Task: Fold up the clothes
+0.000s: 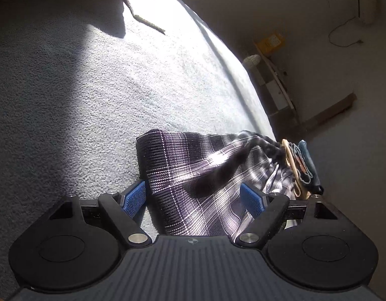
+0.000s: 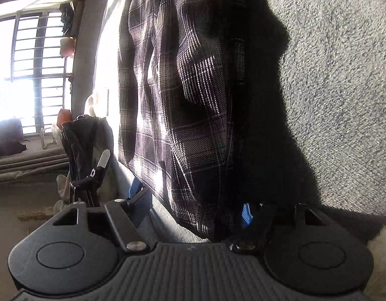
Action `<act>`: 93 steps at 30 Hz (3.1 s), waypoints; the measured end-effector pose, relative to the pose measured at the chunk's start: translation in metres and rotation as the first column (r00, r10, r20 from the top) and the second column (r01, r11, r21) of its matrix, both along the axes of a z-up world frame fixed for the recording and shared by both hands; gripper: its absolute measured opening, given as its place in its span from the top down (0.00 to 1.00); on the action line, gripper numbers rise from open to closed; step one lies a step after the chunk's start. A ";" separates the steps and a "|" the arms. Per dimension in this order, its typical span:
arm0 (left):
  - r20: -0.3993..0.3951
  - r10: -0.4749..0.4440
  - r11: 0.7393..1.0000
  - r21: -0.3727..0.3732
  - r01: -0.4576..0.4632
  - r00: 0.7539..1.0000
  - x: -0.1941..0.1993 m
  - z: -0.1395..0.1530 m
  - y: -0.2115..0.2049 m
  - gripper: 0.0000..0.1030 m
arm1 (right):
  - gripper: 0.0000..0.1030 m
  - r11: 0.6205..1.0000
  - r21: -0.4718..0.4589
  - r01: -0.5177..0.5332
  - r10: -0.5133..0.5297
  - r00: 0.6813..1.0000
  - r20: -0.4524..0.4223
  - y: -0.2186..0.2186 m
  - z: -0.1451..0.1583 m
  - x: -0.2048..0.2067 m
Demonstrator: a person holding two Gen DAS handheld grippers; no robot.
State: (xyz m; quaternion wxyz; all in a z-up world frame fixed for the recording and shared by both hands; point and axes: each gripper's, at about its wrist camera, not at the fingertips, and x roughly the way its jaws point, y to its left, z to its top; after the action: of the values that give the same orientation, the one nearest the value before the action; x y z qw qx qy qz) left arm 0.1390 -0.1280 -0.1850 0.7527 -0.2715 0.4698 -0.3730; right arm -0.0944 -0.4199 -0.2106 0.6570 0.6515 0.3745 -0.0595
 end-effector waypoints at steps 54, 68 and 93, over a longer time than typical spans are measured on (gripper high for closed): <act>0.058 0.241 0.964 0.099 -0.246 0.969 -0.066 0.035 0.270 0.29 | 0.26 0.870 -0.027 -0.492 0.493 0.870 0.013 0.197 0.023 0.002; -0.091 0.042 0.999 0.027 -0.040 0.995 -0.161 -0.006 0.221 0.29 | 0.32 0.403 -0.801 -0.442 0.784 0.618 0.053 0.195 0.144 0.047; -0.063 -0.152 0.986 -0.077 0.147 0.986 -0.148 -0.036 0.231 0.52 | 0.31 -0.175 -0.520 -0.836 0.894 0.086 -0.440 0.373 0.058 0.302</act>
State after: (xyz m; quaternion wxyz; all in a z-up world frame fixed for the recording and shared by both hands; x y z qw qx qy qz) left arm -0.0091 0.1027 -0.2209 0.6957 -0.2752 0.5004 -0.4357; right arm 0.2077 -0.0472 -0.1522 0.7131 -0.0718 0.6319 0.2948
